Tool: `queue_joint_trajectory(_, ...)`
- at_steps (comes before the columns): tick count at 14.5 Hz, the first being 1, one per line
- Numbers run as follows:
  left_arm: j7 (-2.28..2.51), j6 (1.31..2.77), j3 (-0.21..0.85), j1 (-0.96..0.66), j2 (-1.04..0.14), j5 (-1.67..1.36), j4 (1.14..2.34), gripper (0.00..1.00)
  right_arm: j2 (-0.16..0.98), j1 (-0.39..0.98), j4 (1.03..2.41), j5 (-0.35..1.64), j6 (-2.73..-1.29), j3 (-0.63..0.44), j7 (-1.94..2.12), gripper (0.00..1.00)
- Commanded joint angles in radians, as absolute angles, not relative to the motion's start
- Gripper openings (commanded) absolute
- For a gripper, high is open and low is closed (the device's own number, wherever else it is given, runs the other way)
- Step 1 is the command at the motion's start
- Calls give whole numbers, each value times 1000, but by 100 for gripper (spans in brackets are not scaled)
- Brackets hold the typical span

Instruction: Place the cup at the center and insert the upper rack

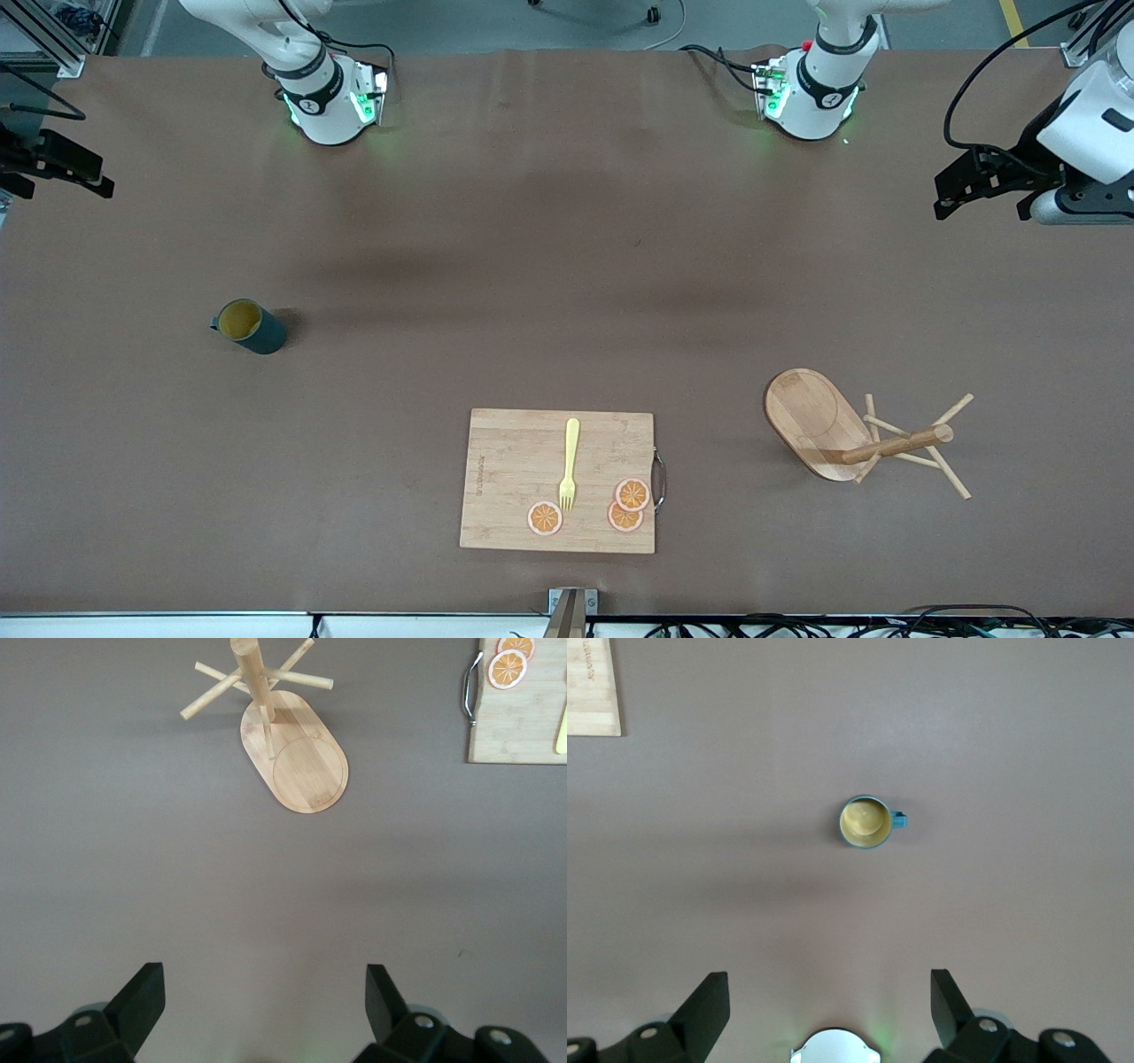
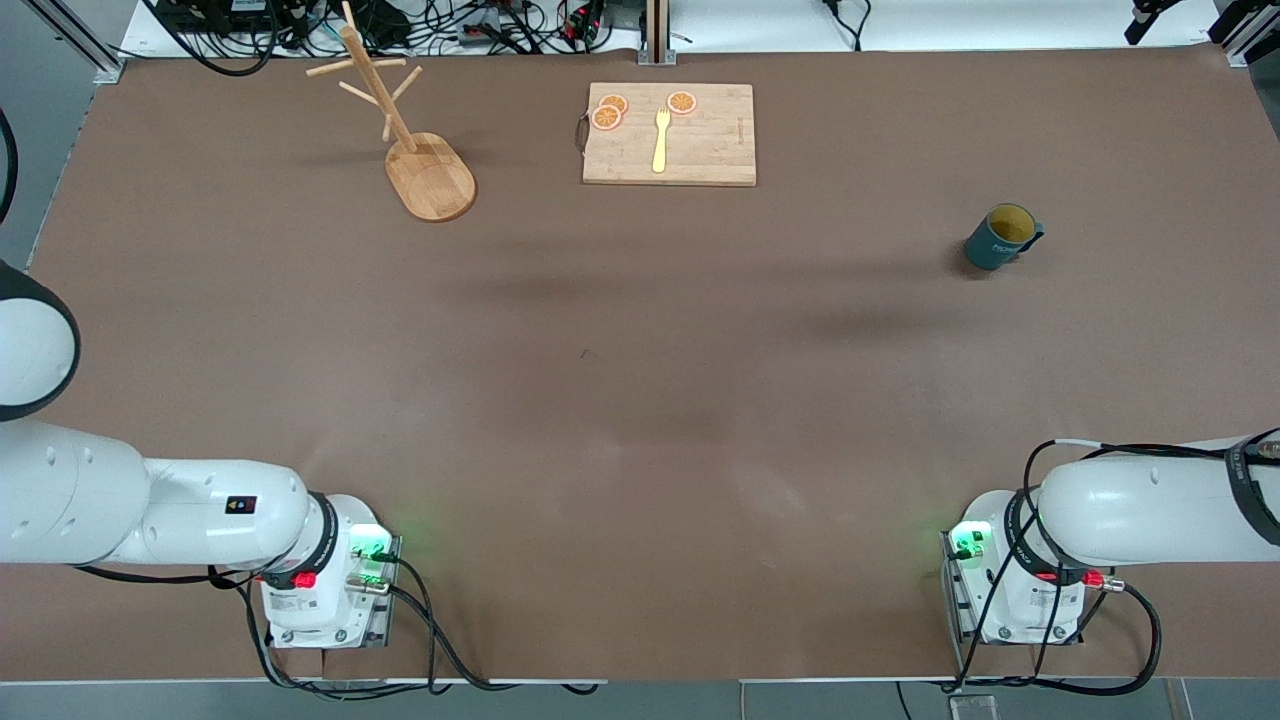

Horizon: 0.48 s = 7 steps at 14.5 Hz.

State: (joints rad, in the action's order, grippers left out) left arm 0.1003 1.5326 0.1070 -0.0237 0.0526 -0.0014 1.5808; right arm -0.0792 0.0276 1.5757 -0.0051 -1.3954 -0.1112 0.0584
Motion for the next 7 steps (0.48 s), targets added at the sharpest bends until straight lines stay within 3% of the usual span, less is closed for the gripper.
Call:
queue_joint_trajectory(1,84,1514,114,-14,60,8,1574,100,-106,-6,1608,-20,-1393,-65,20,100)
queue_joint_trajectory(7,84,1516,112,-14,54,8,1569,100,-138,-18,1606,21,-1397,-67,21,100)
